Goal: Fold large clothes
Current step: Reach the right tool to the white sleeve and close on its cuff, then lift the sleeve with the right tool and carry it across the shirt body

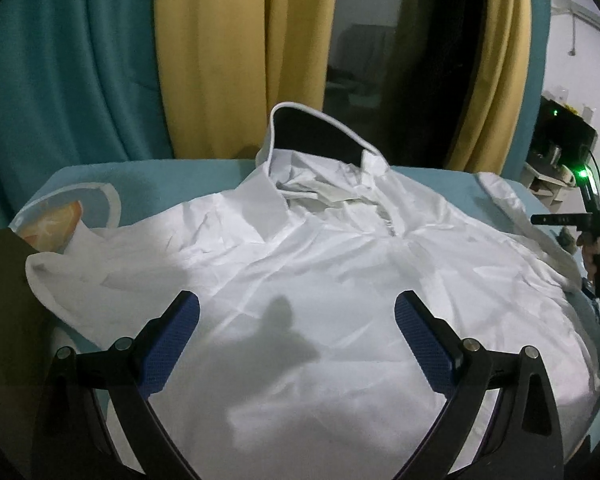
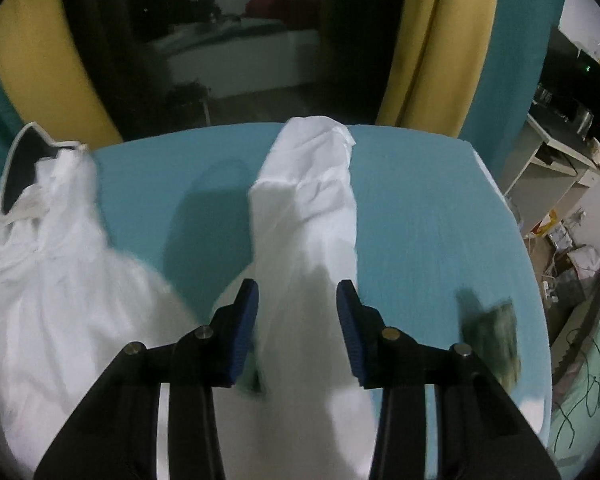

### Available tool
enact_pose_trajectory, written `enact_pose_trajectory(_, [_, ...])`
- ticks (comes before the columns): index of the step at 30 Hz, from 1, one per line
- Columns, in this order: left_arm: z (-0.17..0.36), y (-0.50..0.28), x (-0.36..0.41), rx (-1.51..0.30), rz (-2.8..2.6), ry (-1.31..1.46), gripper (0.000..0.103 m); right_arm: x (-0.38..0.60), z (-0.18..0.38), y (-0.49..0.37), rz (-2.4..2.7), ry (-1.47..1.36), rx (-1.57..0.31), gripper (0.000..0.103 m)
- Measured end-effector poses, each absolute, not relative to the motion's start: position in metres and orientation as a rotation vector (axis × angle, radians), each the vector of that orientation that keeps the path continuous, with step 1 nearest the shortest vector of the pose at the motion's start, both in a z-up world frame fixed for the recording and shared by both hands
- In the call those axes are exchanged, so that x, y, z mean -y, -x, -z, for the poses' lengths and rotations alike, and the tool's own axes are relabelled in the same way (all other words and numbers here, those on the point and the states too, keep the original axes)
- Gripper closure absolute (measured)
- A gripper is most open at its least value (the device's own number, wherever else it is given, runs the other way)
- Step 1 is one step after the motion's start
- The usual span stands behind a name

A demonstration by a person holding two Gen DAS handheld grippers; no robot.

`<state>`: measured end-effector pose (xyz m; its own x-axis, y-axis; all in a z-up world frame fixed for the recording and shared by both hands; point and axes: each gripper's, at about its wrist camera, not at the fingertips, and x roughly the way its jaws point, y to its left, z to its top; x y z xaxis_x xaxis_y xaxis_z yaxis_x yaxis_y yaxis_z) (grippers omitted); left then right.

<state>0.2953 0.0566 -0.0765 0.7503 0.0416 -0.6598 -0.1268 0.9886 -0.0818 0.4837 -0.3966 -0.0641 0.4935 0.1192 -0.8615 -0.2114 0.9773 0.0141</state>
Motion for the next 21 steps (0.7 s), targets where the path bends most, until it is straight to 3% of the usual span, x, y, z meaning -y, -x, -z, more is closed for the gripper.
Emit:
enact_pose_trajectory(6, [0.081,-0.309,-0.062,-0.726,-0.093,0.131,0.003,0.388,0.087,-0.52,-0.282,0.095,-1.113,0.064])
enact_pose_trajectory(8, [0.085,-0.312,-0.062,-0.735,-0.086,0.137,0.003,0.382,0.086,-0.521,-0.273,0.146,-1.106,0.101])
enact_pose_trajectory(12, [0.087,-0.317,-0.059,-0.744,-0.06,0.141,0.003,0.388,0.061,-0.512,-0.26,0.14,-1.037,0.101])
enact_pose_trajectory(21, [0.072,-0.307,-0.063,-0.691,-0.01,0.152,0.003,0.403,-0.094,-0.446,-0.197,0.051,-0.686,0.101])
